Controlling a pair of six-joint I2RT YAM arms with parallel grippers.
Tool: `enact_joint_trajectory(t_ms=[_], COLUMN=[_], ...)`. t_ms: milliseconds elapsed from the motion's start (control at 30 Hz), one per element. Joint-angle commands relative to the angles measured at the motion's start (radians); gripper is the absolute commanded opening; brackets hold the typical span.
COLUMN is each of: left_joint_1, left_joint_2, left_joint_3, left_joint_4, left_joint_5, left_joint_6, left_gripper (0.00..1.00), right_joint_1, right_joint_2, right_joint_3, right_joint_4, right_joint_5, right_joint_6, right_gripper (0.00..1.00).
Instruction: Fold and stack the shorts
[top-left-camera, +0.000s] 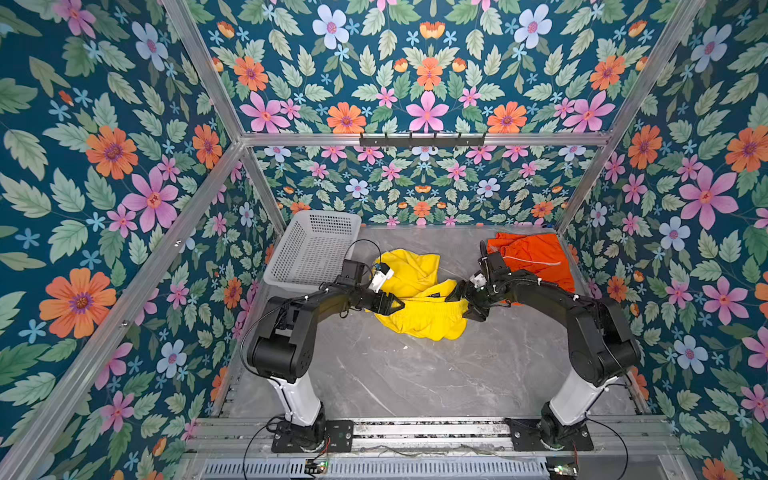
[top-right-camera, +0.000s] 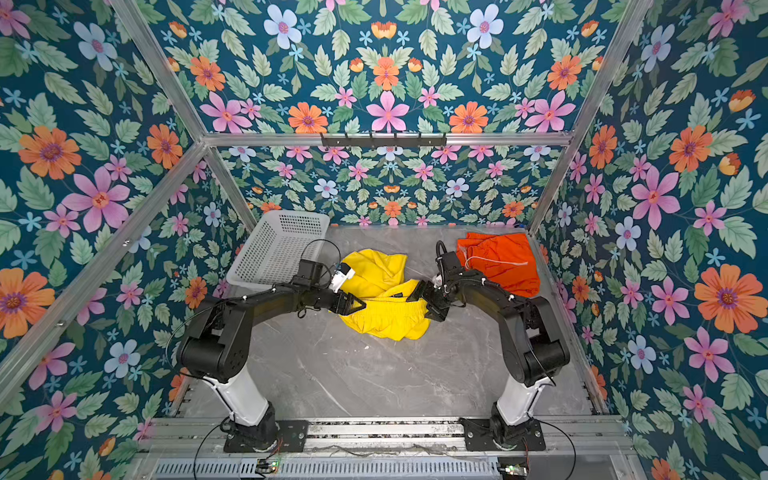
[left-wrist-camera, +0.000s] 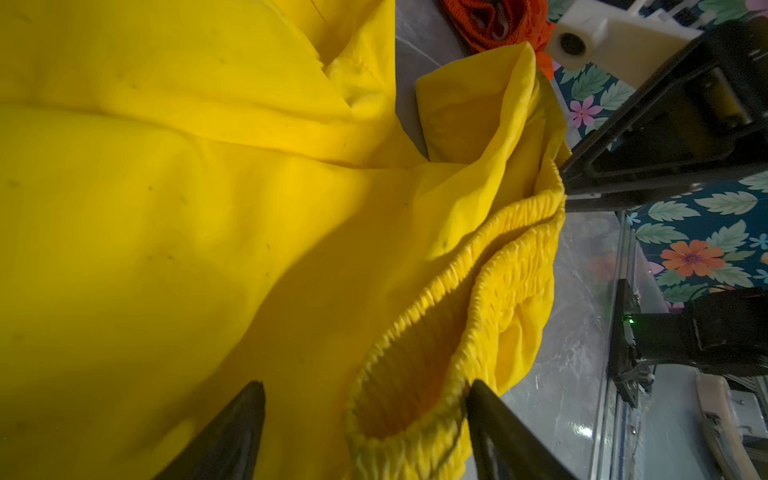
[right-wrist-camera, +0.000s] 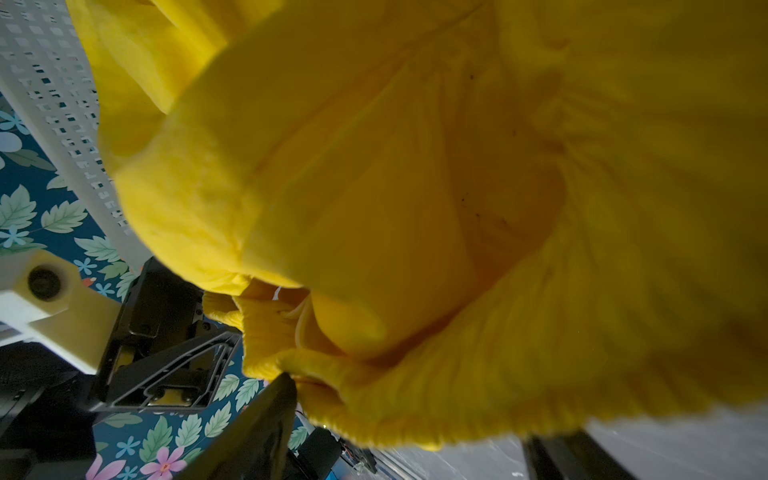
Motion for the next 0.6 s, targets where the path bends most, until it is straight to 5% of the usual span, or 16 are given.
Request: enact_joint_trajectory(t_ms=[0, 267, 433, 567], left_joint_1=[-0.005, -0.050, -0.139, -0.247], left_joint_2=[0.008, -0.130, -0.329, -0.434], left_joint_3=[-0.011, -0.041, -0.025, 0.008], left_joint_4=[0.041, 0.023, -0.055, -0.117], left_joint_5=[0.091, 0.139, -0.018, -0.192], left_joint_6=[0.014, 0.031, 0.048, 0.074], left_gripper=[0.73, 0.33, 0.04, 0.01], right_joint_1=[0.002, 0.001, 0.002, -0.002], right_joint_2=[0.014, 0.055, 0.102, 0.143], right_joint_3=[0.010, 0.050, 0.131, 0.243], right_joint_4=[0.025, 0.081, 0.156, 0.184], right_joint_5=[-0.009, 0.003, -0.015, -0.036], right_joint_6=[0.018, 0.029, 0.041, 0.032], right_gripper=[0.80, 0.78, 0.77, 0.77])
